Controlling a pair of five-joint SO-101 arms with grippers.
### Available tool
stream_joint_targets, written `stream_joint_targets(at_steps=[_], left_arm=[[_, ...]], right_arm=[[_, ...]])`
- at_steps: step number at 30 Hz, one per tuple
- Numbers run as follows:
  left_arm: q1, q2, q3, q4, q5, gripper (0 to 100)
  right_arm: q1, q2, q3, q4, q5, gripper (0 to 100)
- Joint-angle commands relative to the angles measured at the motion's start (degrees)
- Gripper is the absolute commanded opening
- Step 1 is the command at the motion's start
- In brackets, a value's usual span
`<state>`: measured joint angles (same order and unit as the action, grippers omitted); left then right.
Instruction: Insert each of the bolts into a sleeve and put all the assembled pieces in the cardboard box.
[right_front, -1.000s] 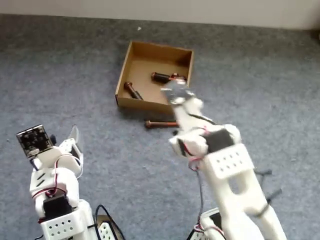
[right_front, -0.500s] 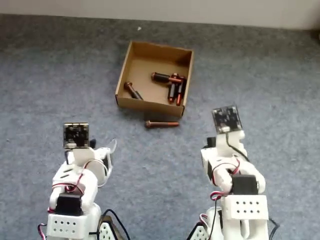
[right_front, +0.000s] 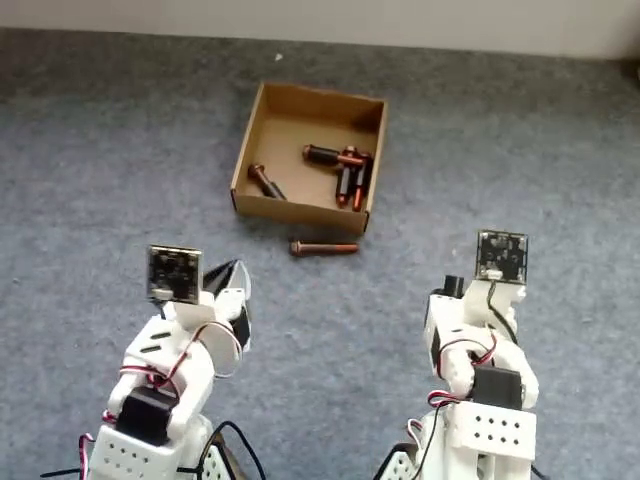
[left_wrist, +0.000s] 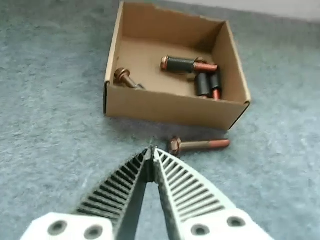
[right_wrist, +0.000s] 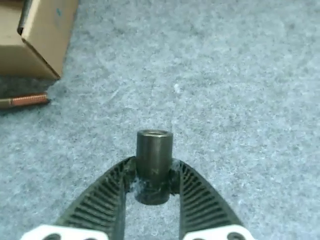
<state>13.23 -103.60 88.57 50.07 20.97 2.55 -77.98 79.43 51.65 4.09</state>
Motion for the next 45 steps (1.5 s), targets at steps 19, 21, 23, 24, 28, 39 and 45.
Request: stream_joint_targets(at_steps=[19,21,23,24,28,39,45], left_arm=[[10.33,42.86,-34.07,0.18,21.27,3],[10.33,50.15,-37.93,0.18,23.74,3],[10.15,56.92,-41.80,0.18,26.11,4],[10.15,60.18,-43.56,0.26,27.43,7],[10.95,72.40,-49.54,0.26,32.00,22],[11.30,101.23,-63.34,0.18,42.64,30],[11.38,106.95,-66.33,0.18,46.42,30]], right_arm=[[5.49,-1.27,1.01,-1.54,-1.32,0.5],[6.55,-1.27,1.10,-1.54,-1.32,0.5],[7.60,-1.27,1.01,-1.63,-1.76,0.5],[8.04,-1.27,1.01,-1.63,-2.64,0.5],[8.84,-1.27,1.01,-1.63,-3.34,0.6],[8.84,-1.27,1.01,-1.63,-3.43,0.6],[8.66,-1.27,1.10,-1.63,-3.34,0.6]])
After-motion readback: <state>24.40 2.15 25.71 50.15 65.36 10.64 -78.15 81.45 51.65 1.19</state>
